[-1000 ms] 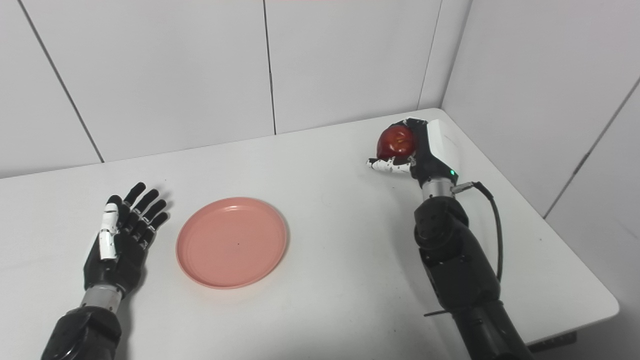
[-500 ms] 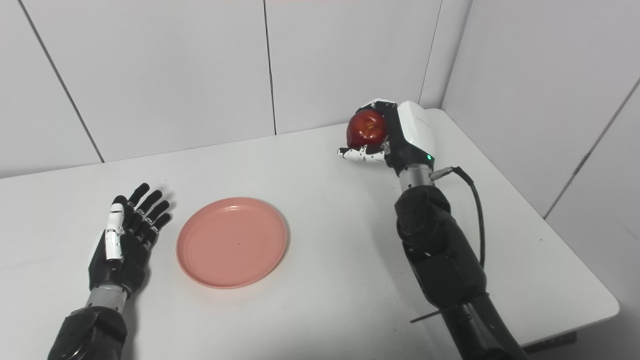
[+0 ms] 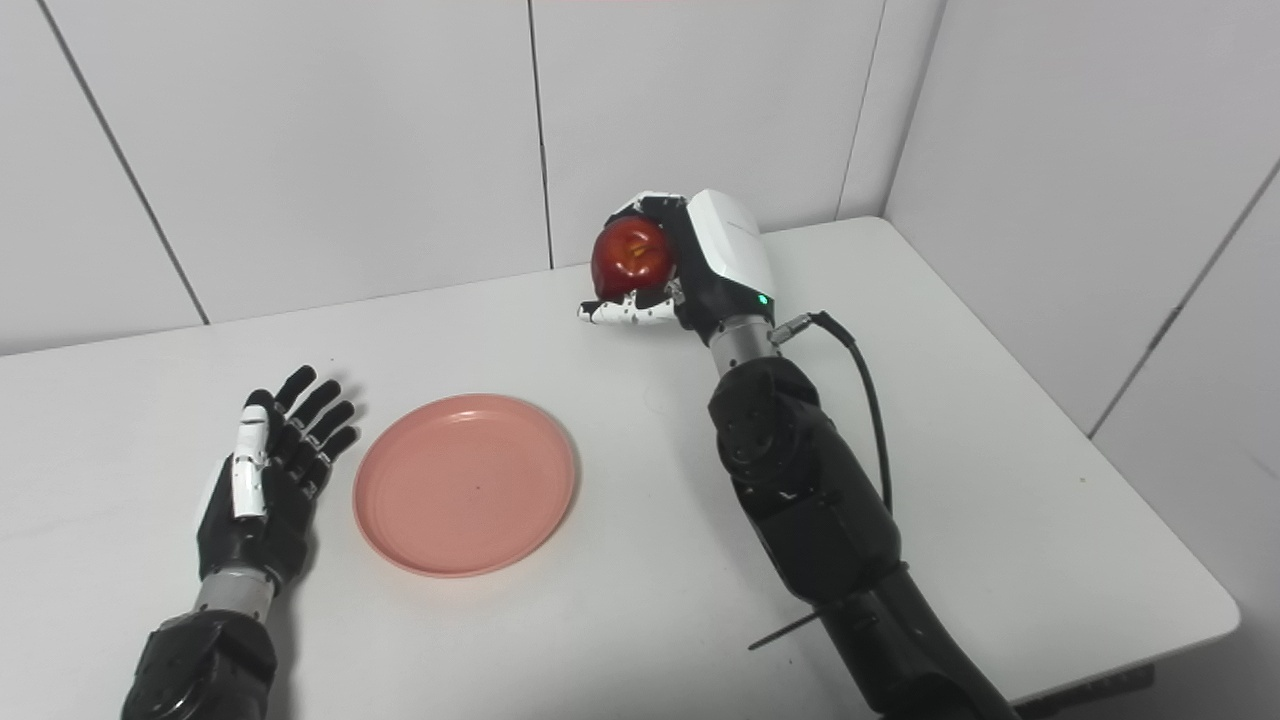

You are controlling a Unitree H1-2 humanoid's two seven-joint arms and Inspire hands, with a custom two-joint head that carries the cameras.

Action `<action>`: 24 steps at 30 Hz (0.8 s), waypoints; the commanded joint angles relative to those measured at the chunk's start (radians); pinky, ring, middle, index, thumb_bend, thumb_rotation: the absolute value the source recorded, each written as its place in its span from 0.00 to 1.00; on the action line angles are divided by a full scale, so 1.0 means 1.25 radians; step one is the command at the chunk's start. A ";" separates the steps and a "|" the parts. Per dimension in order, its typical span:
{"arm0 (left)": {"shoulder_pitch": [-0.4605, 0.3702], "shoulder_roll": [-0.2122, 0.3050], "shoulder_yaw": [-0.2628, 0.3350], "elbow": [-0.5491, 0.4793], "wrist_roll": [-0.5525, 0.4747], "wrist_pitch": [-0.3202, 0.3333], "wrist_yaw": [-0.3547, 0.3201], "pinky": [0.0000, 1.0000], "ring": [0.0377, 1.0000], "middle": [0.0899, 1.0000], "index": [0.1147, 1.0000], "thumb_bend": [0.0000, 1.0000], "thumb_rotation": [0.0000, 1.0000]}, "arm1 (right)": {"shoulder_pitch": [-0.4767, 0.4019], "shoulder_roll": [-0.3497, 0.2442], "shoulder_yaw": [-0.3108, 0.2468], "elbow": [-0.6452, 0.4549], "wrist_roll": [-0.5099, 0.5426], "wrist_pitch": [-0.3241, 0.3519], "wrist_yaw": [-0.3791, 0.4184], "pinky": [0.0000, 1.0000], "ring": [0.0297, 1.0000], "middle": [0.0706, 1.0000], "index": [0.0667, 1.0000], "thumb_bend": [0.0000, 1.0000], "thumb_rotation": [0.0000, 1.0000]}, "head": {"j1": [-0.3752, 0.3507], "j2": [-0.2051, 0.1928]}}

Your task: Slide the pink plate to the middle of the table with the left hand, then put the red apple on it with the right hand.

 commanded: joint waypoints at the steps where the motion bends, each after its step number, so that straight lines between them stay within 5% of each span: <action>1: 0.007 -0.009 -0.006 -0.003 0.010 0.018 0.010 0.87 0.85 0.85 0.83 0.41 1.00 | -0.051 0.013 0.015 -0.027 -0.028 -0.025 -0.008 0.35 0.41 0.45 0.45 0.52 0.13 | 0.000 -0.001; 24: 0.001 -0.061 -0.009 -0.019 0.034 0.010 0.056 0.89 0.88 0.88 0.87 0.40 1.00 | -0.064 0.131 0.126 0.001 -0.045 -0.042 0.019 0.33 0.40 0.45 0.45 0.52 0.13 | 0.202 0.027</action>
